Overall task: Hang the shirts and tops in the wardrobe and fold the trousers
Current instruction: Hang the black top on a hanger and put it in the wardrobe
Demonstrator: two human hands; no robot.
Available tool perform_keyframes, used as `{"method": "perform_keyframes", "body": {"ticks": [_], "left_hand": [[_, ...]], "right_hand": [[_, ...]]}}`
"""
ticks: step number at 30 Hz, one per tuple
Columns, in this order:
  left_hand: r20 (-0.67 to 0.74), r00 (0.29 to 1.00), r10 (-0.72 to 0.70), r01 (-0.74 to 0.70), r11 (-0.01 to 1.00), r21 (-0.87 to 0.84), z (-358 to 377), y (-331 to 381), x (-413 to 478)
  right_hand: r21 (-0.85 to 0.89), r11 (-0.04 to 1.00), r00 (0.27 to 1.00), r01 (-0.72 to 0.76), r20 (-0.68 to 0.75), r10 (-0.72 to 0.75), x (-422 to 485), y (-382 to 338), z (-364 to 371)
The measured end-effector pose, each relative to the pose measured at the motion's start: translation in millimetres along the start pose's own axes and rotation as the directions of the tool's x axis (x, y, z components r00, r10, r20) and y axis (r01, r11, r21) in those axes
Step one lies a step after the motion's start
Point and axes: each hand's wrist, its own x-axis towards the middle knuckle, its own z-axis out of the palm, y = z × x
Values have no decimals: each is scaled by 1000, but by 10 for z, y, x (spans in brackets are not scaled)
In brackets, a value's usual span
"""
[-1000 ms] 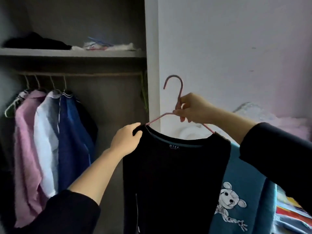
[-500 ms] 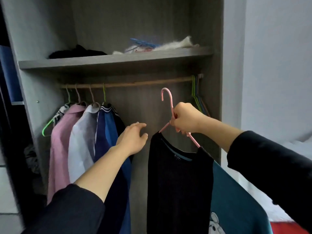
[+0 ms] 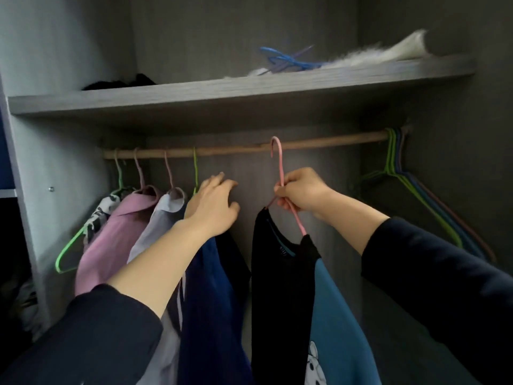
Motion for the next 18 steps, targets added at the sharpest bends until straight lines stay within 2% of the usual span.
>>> {"method": "perform_keyframes", "body": {"ticks": [3,8,13,18], "left_hand": [[-46,999,18,-16,999,33,-35,-302,323],[-86,996,14,-5,995,99,-51,-646,806],[-64,997,-47,55,988,143,34,-934,1174],[-140,990,-27,53,982,183,153,-1027,1216]], "right_hand": [[62,998,999,-19,-41,21,362,-123,231],[63,998,995,-5,-97,11,765,-189,543],[1,1000,996,18,-84,-18,1085,-242,806],[-30,999,996,42,-72,-44,1301,-292,973]]}}
